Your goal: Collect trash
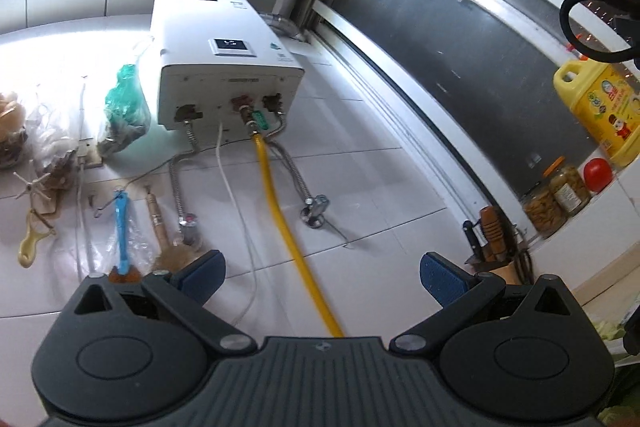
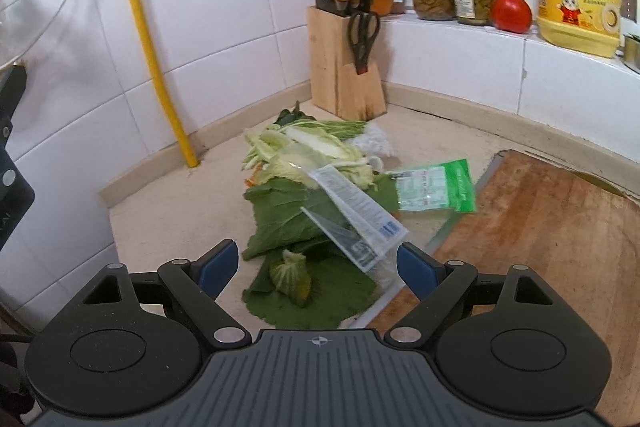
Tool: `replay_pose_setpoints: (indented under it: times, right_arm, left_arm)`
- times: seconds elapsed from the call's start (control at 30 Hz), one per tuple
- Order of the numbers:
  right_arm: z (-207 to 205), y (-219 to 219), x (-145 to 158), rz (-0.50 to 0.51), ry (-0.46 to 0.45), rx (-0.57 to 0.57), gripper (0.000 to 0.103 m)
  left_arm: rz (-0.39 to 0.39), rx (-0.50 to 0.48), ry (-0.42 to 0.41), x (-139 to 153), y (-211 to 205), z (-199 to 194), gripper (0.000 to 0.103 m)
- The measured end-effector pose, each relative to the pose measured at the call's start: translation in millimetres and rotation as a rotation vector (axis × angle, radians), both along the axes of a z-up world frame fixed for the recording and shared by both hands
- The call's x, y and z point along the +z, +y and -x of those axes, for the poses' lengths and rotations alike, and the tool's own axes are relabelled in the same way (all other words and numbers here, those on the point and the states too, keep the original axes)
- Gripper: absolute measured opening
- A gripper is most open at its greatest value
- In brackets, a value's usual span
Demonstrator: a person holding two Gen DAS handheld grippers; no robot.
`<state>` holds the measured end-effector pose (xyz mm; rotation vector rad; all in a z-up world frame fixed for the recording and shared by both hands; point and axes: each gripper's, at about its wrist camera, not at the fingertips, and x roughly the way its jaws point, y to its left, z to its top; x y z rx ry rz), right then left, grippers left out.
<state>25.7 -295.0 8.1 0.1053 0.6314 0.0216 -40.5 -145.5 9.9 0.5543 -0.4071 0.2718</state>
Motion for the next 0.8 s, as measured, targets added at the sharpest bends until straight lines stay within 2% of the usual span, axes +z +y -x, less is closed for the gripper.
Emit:
replay_pose_setpoints:
  times: [0.1,0.17,0.33,0.4,0.53,0.8]
  right_arm:
    - [-2.0,-8.4,-3.0,-0.01,0.005,-0.009,0.091]
    - [-4.6,-13.2,-5.6,-0.014,0.01,-0.011,0.091]
    - [-13.2,-24.6,-12.9,-0.008,0.035,-0.025,0.091]
    - [-17.2,-28.3,-15.8,0.002,0.044,-0.03,0.091]
    - [-26.5,-35.1,-19.1,0.019,0.046,-0.025,0.091]
    - [-49.2,-38.0,-27.3,0.041,0.072,0.015,0.091]
  left_arm:
    - [0.014,-0.023,0.052,-0.2,-5.3,-7.0,0.101]
    - [0.041,-0.051,0.139,1.3,-8.2,-15.0,0.101]
    - [0.199,-0.125,0.502,5.0,-7.7,-49.3,0.101]
    - [0.264,-0.135,0.616,3.1,-4.9,-63.5,0.101]
    - [0.344,-0.138,0.751,-5.6,-2.1,-84.8,0.101]
    - [0.457,-0.167,0.951,-15.9,-2.7,-118.5,0.101]
